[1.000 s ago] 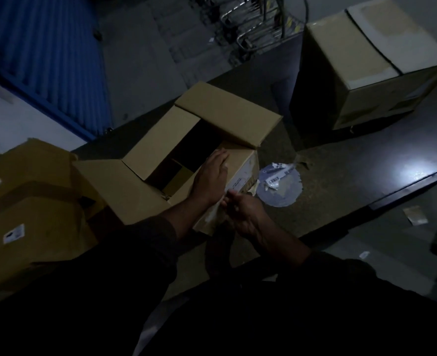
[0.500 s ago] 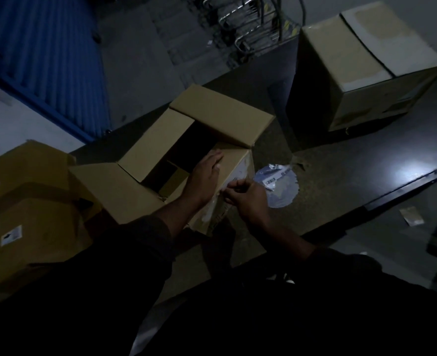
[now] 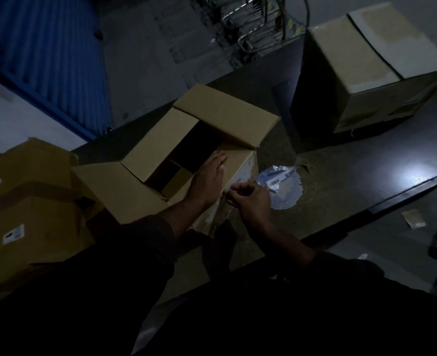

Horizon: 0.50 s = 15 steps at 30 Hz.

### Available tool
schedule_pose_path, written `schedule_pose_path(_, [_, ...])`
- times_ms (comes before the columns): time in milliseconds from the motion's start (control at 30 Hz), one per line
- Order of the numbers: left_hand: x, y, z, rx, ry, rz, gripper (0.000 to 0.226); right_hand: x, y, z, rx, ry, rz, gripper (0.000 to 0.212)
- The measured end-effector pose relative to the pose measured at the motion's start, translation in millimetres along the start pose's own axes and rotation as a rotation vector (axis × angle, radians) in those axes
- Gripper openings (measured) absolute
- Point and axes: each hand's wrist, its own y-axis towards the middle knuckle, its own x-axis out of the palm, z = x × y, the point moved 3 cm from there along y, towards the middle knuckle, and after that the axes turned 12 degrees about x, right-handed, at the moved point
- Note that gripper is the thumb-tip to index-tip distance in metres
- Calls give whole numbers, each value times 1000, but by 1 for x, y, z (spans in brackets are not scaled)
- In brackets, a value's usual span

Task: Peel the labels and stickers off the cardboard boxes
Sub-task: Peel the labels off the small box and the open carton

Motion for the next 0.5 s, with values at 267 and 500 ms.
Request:
schedule_pose_path(267, [1,1,-1,10,1,-13,41,9,-9,-5,-102,-150,173,18])
schedule_pose_path(500, [1,0,1,-9,1,-15,41,12,-10,-7,-82,-160,226,11])
